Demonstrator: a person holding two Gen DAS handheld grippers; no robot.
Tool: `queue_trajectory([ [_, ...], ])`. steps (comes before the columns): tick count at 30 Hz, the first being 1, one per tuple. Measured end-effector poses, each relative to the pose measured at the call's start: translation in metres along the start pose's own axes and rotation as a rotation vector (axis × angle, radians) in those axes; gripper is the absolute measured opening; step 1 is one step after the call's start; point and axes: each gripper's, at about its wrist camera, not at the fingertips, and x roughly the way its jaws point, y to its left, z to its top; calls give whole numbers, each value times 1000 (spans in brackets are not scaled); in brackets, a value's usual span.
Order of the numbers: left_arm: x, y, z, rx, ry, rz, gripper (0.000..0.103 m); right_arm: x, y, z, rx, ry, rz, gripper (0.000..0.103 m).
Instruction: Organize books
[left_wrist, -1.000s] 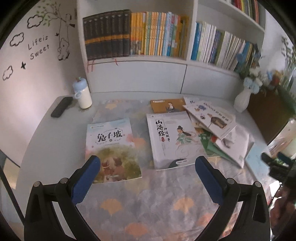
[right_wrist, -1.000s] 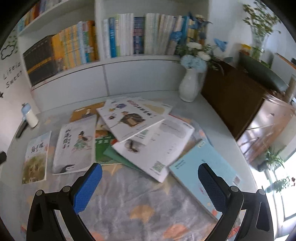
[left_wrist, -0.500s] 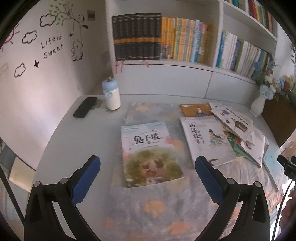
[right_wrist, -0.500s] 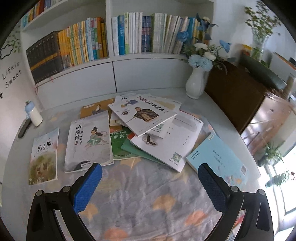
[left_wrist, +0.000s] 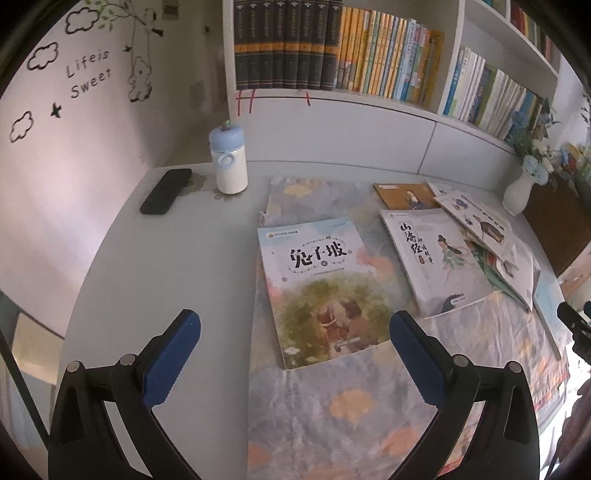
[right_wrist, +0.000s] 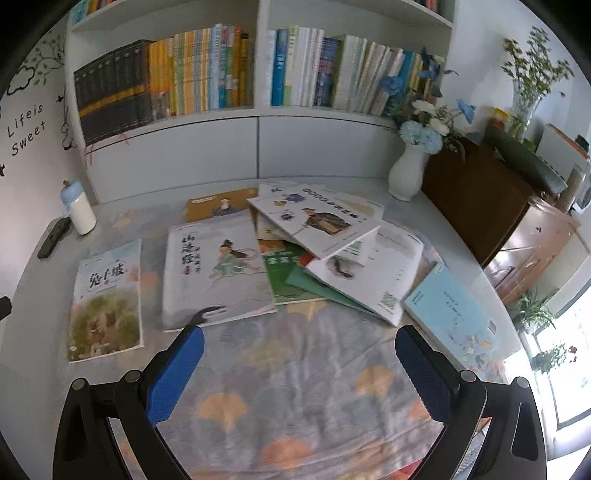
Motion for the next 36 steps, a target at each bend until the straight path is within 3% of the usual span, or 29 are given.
queue_trajectory([
  [8,35,14,1,21,72,-85,102,1,48,-7,-38,8,38,103],
  [16,71,20,6,28,111,-111,102,21,93,-11,-100,30,169,103],
  [20,96,24,2,-17,151,-173,101,47,111,-5,-106,57,251,103],
  [26,128,27,-8,-63,219,-205,100,100,140,4,-109,157,350,103],
  [29,139,28,-10,-83,245,-221,96,117,157,5,-134,197,393,98],
  [33,152,30,-14,-95,266,-220,96,131,174,3,-190,215,394,96],
  [36,158,29,-17,-106,281,-228,89,144,182,0,-210,249,405,92],
])
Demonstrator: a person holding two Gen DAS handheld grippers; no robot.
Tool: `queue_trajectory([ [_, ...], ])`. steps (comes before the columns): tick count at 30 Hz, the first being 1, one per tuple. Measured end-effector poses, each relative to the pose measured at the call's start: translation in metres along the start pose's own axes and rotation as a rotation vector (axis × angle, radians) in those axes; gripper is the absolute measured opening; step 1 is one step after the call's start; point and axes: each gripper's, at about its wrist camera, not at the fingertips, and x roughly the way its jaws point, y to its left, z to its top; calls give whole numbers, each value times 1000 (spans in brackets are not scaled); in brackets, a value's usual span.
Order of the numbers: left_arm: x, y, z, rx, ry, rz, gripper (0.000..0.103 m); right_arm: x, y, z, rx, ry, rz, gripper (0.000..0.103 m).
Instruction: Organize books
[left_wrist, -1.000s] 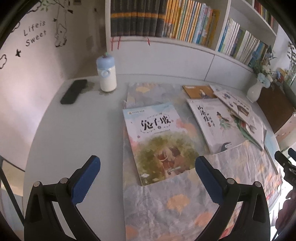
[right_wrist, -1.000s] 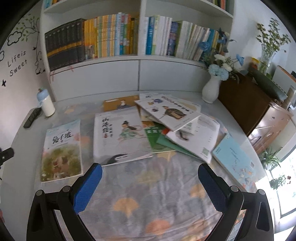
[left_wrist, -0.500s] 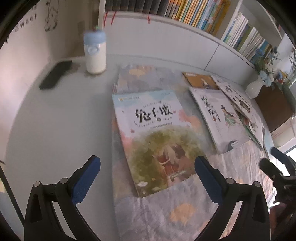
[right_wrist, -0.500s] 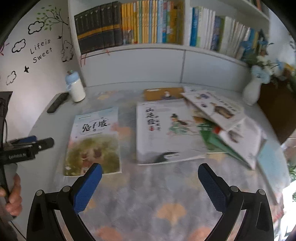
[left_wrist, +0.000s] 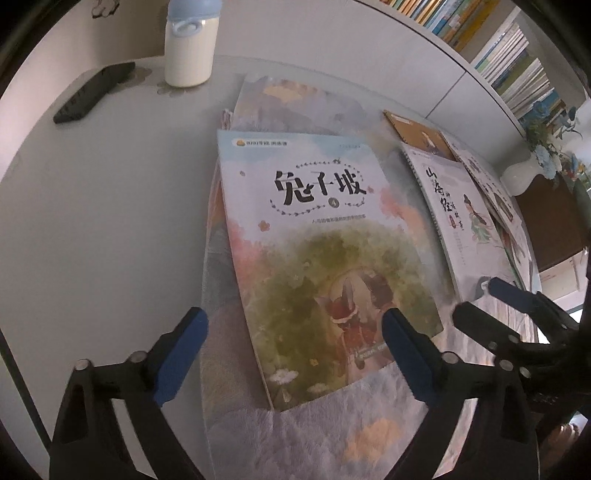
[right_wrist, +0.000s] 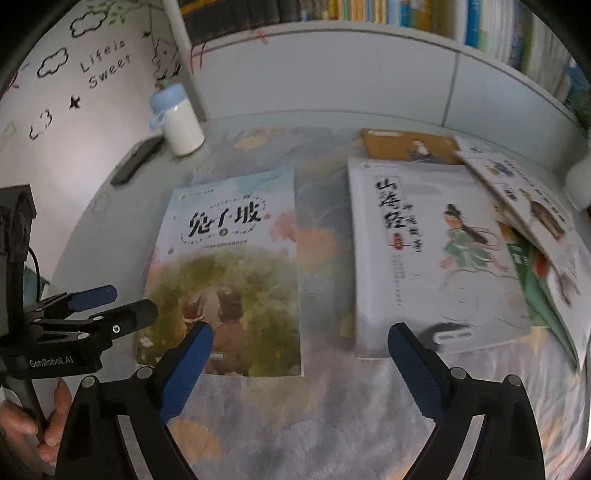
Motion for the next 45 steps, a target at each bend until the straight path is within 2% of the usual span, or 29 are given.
queue_trajectory([
  [4,10,0,-2,2,25,-3,70,17,-2,3,9,40,17,80],
  [6,14,1,-2,-5,35,-5,65,25,-3,4,10,56,24,68],
  [9,13,4,-2,-16,26,-16,64,33,-2,6,9,75,30,54],
  [11,14,5,-2,-23,27,-25,64,39,-2,6,14,89,36,51],
  [20,14,7,-1,-25,35,-42,64,47,-2,3,28,113,50,50],
  [28,11,11,-1,-67,32,-104,64,47,2,0,30,126,107,50],
  [31,6,14,-1,-86,22,-147,64,45,5,-4,17,125,104,50],
  [35,-10,15,0,-86,-1,-273,64,39,3,-10,20,137,128,50],
  [38,-18,17,1,-106,0,-428,64,33,-7,-20,49,157,159,50],
  [40,-18,17,2,-130,-2,-487,64,29,-13,-27,71,169,183,50],
  [42,-11,16,3,-152,0,-462,64,27,-20,-33,97,173,210,50],
  [45,3,9,1,-140,13,-351,63,25,-25,-36,128,173,229,50],
])
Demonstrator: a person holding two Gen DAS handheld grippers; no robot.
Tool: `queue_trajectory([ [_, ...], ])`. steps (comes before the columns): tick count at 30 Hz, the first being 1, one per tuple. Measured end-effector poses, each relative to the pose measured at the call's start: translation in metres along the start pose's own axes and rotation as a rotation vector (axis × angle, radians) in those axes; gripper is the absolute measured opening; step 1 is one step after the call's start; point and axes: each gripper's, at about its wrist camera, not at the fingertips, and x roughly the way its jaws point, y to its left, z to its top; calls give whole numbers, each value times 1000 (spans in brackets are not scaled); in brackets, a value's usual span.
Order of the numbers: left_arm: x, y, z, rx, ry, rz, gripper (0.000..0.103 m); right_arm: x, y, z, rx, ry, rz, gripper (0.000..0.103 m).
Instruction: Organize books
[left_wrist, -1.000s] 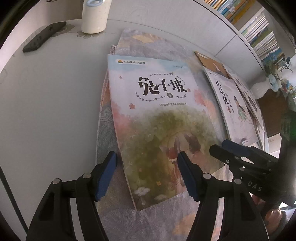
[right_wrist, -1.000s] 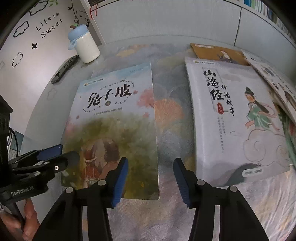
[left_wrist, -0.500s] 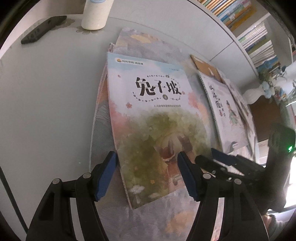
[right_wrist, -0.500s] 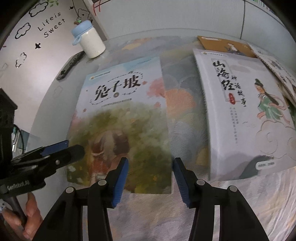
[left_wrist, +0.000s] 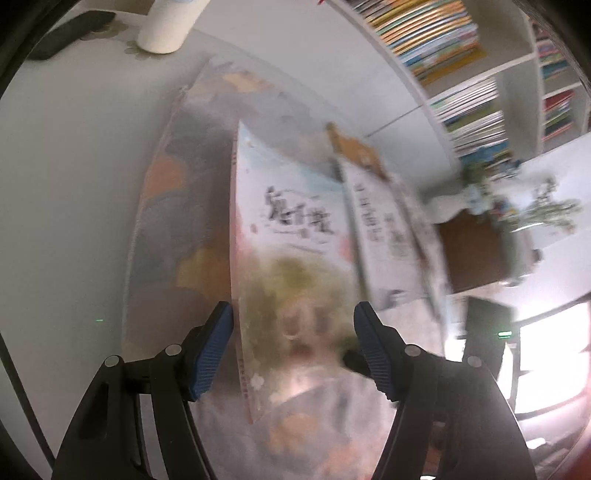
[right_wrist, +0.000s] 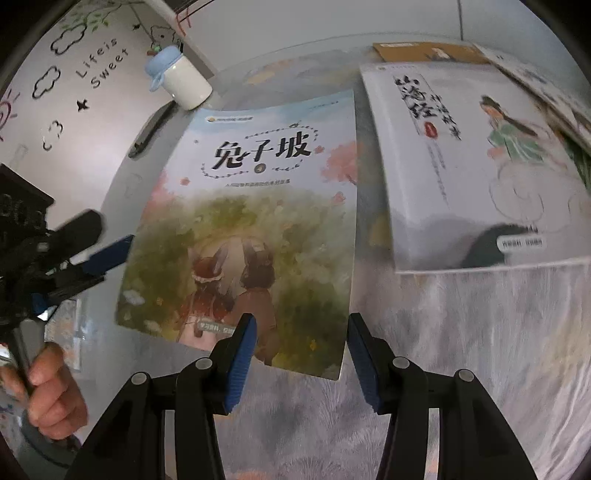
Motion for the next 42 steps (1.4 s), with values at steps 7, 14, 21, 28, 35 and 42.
queue_trajectory([
  [7,11,7,-2,-22,3,52,59,-2,1,-2,7,-8,-9,52],
  [14,10,23,-9,-195,17,-217,57,-1,-1,-1,19,-22,-12,56],
  [21,28,13,-5,-197,53,-127,9,-6,-8,-4,46,-24,17,56],
  [28,16,22,12,-355,49,-362,9,-18,-43,-4,235,10,225,65],
  [35,15,44,11,-475,60,-409,9,-4,-61,1,378,26,502,67],
  [42,10,36,11,-364,68,-268,9,8,-57,18,413,10,519,33],
])
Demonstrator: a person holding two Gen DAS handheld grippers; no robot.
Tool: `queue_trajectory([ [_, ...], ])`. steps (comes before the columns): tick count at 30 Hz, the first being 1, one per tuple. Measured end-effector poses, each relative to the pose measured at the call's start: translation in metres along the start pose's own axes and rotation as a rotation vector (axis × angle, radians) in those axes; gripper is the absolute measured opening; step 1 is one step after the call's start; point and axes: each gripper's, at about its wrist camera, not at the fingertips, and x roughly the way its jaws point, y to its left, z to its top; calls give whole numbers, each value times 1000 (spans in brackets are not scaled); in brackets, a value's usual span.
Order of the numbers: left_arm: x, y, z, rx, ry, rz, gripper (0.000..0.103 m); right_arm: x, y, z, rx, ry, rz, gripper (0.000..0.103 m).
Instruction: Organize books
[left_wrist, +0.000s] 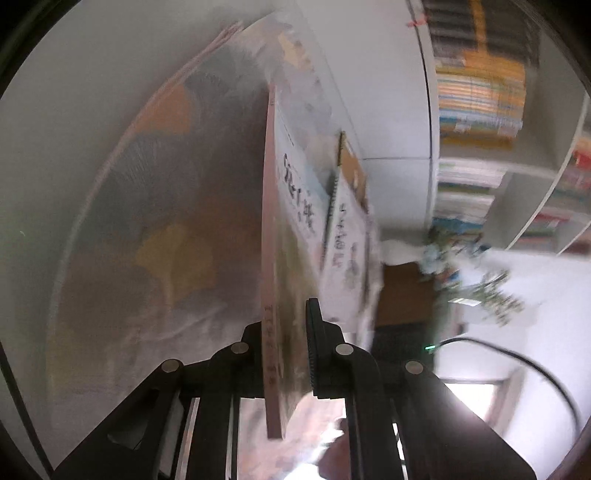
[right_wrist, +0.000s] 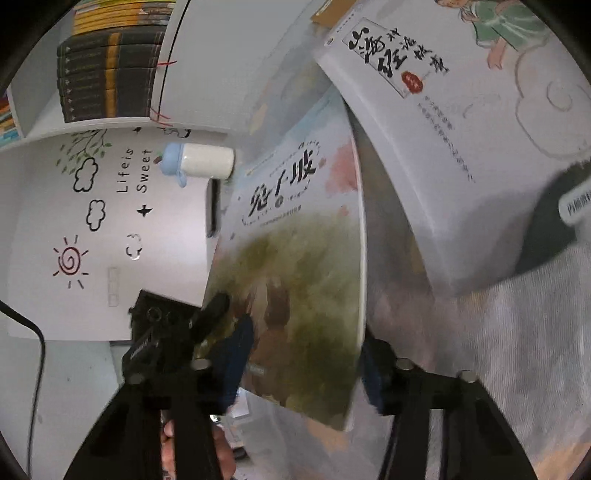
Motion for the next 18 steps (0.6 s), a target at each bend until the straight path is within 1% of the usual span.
queue_trajectory([
  [1,-2,-10,-2,69,-15,82,9,-1,4,-2,-31,-1,-39,31],
  [2,-3,-18,-3,122,-30,132,9,-1,8,-1,-58,-3,-63,29],
  [4,-4,-34,-10,224,-34,196,9,-5,22,-3,-152,-17,-132,27],
  [7,2,-60,-16,348,-34,277,10,-11,49,-7,-327,-47,-243,27],
  [8,2,-66,-18,377,-37,291,10,-13,59,-9,-391,-61,-285,27],
  [10,-5,-78,-22,422,-64,285,12,-16,79,-16,-510,-95,-360,27],
  [11,-12,-78,-23,421,-74,265,12,-17,92,-20,-575,-116,-400,27],
  [12,-19,-79,-22,415,-86,241,13,-17,103,-23,-621,-126,-415,27],
  [16,-47,-84,-15,410,-143,179,15,-27,144,-33,-753,-193,-420,27],
  [18,-59,-93,-11,433,-173,176,15,-25,160,-33,-797,-215,-422,27],
])
